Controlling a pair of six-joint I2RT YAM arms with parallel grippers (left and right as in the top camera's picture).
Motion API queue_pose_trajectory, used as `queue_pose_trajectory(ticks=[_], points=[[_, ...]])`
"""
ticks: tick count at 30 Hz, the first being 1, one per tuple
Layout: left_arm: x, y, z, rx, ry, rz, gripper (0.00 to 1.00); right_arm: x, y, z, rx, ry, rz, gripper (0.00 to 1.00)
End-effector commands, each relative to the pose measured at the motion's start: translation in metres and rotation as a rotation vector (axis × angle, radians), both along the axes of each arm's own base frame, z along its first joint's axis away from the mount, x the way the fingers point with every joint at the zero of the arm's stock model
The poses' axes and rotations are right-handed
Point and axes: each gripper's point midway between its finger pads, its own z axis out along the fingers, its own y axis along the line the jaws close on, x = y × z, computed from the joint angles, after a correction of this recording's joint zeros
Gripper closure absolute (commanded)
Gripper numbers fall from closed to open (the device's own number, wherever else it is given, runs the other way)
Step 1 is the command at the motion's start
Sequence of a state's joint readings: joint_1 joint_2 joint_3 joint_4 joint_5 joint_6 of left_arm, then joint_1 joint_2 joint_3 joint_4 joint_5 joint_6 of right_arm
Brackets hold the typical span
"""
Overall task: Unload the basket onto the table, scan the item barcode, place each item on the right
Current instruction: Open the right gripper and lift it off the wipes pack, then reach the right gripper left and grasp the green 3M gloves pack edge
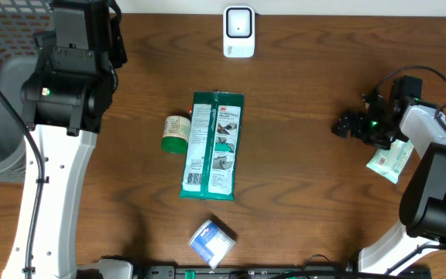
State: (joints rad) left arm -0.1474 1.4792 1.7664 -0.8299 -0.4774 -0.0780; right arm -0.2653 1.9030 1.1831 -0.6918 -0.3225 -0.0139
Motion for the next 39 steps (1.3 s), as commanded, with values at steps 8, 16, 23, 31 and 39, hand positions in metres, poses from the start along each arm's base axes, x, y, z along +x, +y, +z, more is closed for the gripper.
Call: queue_pose_trajectory(ticks=[8, 16, 23, 31, 39], points=[[0.001, 0.002, 0.001, 0.006, -0.005, 0.008, 0.17, 0.008, 0.000, 0.003, 0.011, -0.027, 0.003, 0.01], [0.004, 0.001, 0.005, -0.001, -0.027, 0.004, 0.17, 0.049, -0.006, 0.016, -0.008, -0.209, 0.007, 0.01], [-0.006, -0.024, -0.024, -0.084, 0.106, -0.126, 0.53, 0.051, 0.051, 0.047, 0.386, -0.244, 0.006, 0.01], [-0.011, -0.044, -0.071, -0.230, 0.235, -0.146, 0.85, 0.031, 0.126, 0.077, 0.659, -0.240, 0.199, 0.01], [-0.009, -0.056, -0.113, -0.267, 0.369, -0.174, 0.76, 0.007, 0.203, 0.062, 0.588, -0.129, 0.353, 0.43]])
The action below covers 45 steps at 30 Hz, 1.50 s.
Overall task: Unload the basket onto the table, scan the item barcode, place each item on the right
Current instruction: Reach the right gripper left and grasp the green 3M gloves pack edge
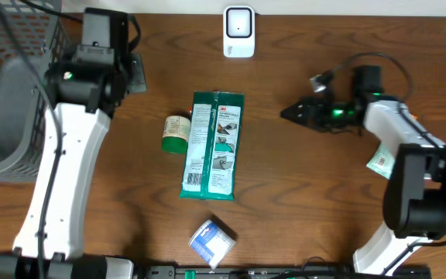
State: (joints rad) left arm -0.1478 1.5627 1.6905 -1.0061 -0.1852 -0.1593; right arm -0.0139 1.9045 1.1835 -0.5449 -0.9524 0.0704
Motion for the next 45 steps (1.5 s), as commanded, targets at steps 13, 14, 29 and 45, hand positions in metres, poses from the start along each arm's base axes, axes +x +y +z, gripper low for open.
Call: queue_pose_trajectory(ticks=[13, 14, 29, 45], points=[[0.005, -0.013, -0.022, -0.038, 0.067, -0.055, 0.56, -0.040, 0.100, -0.040, -0.261, 0.095, 0.088, 0.57], [0.005, -0.013, -0.022, -0.040, 0.067, -0.056, 0.56, -0.043, 0.104, -0.042, -0.261, 0.096, 0.098, 0.57], [0.004, -0.013, -0.022, -0.041, 0.071, -0.056, 0.54, -0.074, 0.131, -0.075, -0.069, 0.025, 0.102, 0.46], [0.004, -0.013, -0.026, -0.040, 0.085, -0.056, 0.55, -0.073, 0.149, -0.068, 0.025, -0.084, 0.051, 0.50]])
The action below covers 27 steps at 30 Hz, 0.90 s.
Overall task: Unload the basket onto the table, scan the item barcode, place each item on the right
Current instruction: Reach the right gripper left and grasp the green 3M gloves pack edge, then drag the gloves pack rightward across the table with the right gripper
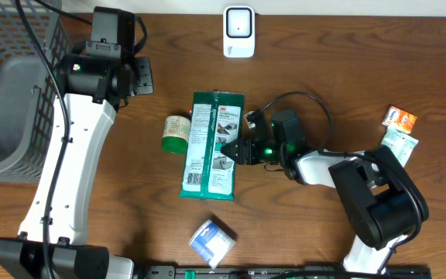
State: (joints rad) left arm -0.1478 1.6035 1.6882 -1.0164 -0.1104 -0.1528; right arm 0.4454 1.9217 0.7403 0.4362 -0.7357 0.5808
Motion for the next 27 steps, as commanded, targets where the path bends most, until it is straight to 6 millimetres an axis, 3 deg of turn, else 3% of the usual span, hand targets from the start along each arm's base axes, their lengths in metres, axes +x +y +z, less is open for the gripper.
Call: queue_pose_trajectory(ticks=[1, 7, 9, 10, 11, 14, 17, 20, 27], points=[[0.001, 0.000, -0.008, 0.008, 0.025, -0.012, 0.54, -0.010, 0.007, -0.009, -0.007, 0.052, -0.004, 0.53], [0.003, -0.009, -0.015, -0.029, 0.046, -0.046, 0.54, -0.016, 0.011, -0.025, -0.099, 0.068, -0.053, 0.65], [0.003, -0.009, -0.015, -0.024, 0.047, -0.054, 0.54, -0.015, 0.012, -0.023, -0.093, 0.069, -0.061, 0.79], [0.003, -0.009, -0.015, -0.018, 0.048, -0.063, 0.54, -0.014, 0.012, -0.022, -0.088, 0.064, -0.061, 0.94], [0.003, -0.009, -0.015, -0.013, 0.049, -0.072, 0.54, -0.012, 0.012, -0.020, -0.080, 0.060, -0.059, 0.99], [0.003, -0.007, -0.015, -0.010, 0.049, -0.071, 0.54, -0.009, 0.014, -0.007, -0.007, 0.047, -0.026, 0.99], [0.004, -0.003, -0.015, -0.012, 0.046, -0.061, 0.54, -0.008, 0.013, 0.023, 0.145, 0.020, 0.068, 0.99], [0.004, -0.004, -0.015, -0.037, 0.046, -0.066, 0.53, -0.007, -0.006, 0.052, 0.299, 0.036, 0.151, 0.99], [0.007, -0.019, -0.013, -0.129, 0.037, -0.113, 0.53, -0.008, -0.079, 0.088, 0.516, 0.094, 0.247, 0.99]])
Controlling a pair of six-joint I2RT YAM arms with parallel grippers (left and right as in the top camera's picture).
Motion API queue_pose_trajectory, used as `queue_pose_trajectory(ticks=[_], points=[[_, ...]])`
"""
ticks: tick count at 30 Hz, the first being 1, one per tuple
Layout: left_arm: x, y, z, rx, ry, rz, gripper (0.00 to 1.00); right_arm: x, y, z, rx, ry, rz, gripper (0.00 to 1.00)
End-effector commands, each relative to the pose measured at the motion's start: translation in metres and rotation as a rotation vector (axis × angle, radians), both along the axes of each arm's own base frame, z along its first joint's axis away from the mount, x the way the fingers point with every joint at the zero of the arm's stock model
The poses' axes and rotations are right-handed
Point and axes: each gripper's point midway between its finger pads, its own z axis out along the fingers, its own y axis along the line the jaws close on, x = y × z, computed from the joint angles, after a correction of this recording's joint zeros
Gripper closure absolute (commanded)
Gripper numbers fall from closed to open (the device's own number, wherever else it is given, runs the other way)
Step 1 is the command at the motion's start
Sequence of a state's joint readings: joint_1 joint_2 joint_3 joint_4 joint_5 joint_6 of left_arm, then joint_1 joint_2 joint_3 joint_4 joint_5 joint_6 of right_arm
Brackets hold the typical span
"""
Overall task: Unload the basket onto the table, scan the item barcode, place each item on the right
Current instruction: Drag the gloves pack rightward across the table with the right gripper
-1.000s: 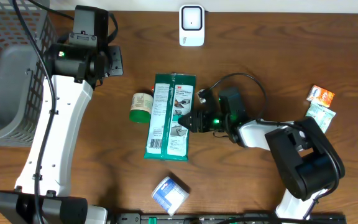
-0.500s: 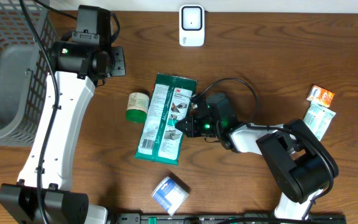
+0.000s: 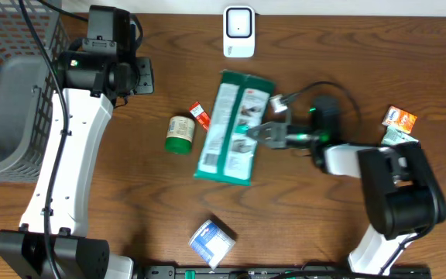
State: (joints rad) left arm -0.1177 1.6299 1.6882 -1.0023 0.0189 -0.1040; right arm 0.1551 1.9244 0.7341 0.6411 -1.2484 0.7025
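A green pack of wipes lies tilted at the middle of the table, its top end toward the white scanner at the far edge. My right gripper reaches in from the right and is shut on the pack's right edge. My left gripper hangs at the far left, away from the pack; its jaws are too dark to read.
A small jar with a green lid and a little red packet sit just left of the pack. A blue-and-white item lies near the front edge. A grey basket stands at the left. Small packets lie at the right.
The green pack has shifted right and toward the scanner and turned clockwise, with my right gripper on its right edge. A small red packet now shows where the pack lay. The left arm barely moved.
My right gripper was at the far right by the small packets, with the pack lying straight at the centre. Then it was mid-table, then at the pack's right edge. Now it grips the pack, which is turned and nearer the scanner. The left arm came in from the basket.
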Motion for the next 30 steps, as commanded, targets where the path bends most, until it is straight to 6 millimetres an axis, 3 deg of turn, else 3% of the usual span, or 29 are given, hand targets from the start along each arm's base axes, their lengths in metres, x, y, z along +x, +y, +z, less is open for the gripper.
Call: queue_pose_trajectory(ticks=[1, 6, 13, 22, 30], points=[[0.001, -0.010, -0.002, -0.057, 0.007, -0.040, 0.53, -0.027, -0.026, 0.023, 0.163, 0.053, 0.171, 0.99], [0.002, -0.013, -0.002, -0.067, 0.004, -0.050, 0.52, -0.016, -0.052, 0.020, 0.166, 0.058, 0.088, 0.99], [0.002, -0.004, -0.002, -0.066, 0.008, -0.029, 0.49, -0.011, -0.063, 0.019, 0.170, 0.091, 0.052, 0.99], [0.005, 0.023, -0.004, -0.066, 0.010, 0.038, 0.49, -0.032, -0.062, 0.004, 0.166, 0.054, 0.057, 0.99], [0.005, 0.025, -0.004, -0.066, 0.009, 0.044, 0.43, -0.045, -0.064, -0.006, 0.167, 0.066, 0.045, 0.99]])
